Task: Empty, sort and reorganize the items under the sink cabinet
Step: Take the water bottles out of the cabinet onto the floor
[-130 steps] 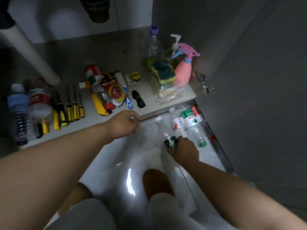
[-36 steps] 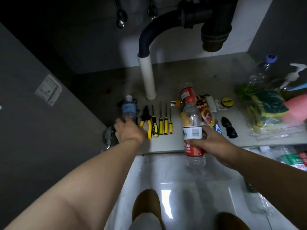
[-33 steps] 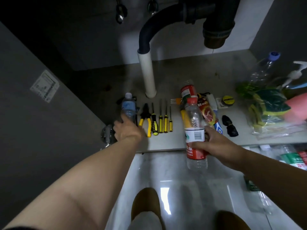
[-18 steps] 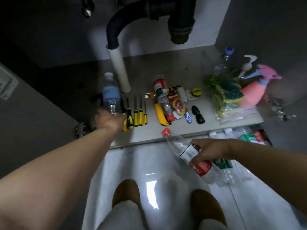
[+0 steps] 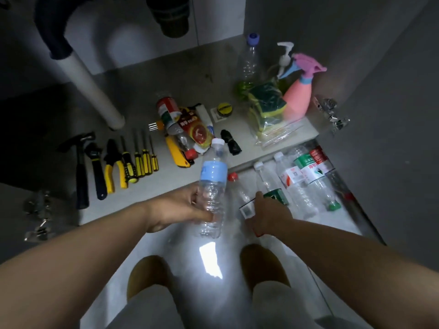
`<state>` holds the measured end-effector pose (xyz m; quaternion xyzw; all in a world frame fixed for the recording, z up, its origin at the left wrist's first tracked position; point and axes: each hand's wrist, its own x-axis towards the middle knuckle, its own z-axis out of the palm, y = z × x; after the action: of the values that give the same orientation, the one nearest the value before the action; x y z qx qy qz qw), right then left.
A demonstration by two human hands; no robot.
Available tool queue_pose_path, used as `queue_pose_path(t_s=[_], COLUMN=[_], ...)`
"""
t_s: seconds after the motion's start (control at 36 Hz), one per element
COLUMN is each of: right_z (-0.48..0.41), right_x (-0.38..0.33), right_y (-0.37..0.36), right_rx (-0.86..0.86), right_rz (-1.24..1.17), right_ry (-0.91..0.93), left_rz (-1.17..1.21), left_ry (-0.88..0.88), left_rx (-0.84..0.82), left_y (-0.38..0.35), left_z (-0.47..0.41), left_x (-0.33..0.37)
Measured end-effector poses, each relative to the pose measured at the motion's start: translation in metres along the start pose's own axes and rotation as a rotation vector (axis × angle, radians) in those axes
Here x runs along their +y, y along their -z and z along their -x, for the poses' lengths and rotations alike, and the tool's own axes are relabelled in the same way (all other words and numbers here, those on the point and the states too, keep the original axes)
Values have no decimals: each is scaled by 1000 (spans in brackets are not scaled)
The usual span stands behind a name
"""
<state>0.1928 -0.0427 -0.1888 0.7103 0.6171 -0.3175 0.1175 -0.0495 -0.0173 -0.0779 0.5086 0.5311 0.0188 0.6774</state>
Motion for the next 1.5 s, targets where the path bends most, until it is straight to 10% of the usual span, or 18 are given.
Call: queue_pose_path(t_s=[0.22,0.67,0.86,1.03,1.5], right_z=[-16,-9,4,26,15], right_x=[5,26,29,18,111], right_y=[0,-1,-2,9,23], right_rx=[276,247,227,-158,484], right_rz=[64,-59,-339,-1199,-392], right_ry=[-86,-73,18,88,-364], left_rz=[-46,-105,-173,-122,-293], left_ry=[104,73,44,-21,-29], left_rx=[-36,-51,-84,-44,-37], left_y=[-19,-44,-59,-80,-115], left_z=[-21,-34,-41,-57,-109], left_x=[-3,-7,6,5,4])
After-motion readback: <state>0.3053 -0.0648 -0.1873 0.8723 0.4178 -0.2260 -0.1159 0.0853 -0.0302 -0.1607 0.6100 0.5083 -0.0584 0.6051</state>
